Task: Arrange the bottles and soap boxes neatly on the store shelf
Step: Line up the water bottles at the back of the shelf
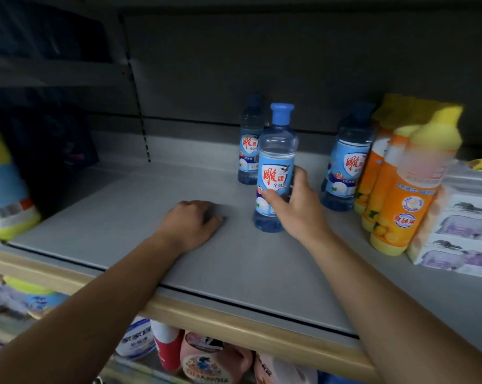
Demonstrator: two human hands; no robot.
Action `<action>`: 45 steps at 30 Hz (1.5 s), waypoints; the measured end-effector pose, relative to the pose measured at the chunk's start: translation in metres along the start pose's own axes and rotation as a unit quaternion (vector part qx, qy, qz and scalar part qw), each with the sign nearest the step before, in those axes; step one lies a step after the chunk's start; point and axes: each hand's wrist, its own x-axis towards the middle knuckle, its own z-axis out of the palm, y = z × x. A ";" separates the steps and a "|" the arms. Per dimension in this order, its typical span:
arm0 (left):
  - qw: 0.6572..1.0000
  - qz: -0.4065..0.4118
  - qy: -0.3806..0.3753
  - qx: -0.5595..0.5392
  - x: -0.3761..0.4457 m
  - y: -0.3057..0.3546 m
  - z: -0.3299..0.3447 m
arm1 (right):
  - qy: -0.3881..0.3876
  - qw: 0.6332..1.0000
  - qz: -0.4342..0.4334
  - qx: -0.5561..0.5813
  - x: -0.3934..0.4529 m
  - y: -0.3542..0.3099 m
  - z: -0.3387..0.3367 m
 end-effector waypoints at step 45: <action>1.000 -0.023 0.016 0.006 0.014 -0.010 0.018 | 0.018 0.991 0.091 -0.096 0.097 0.014 0.078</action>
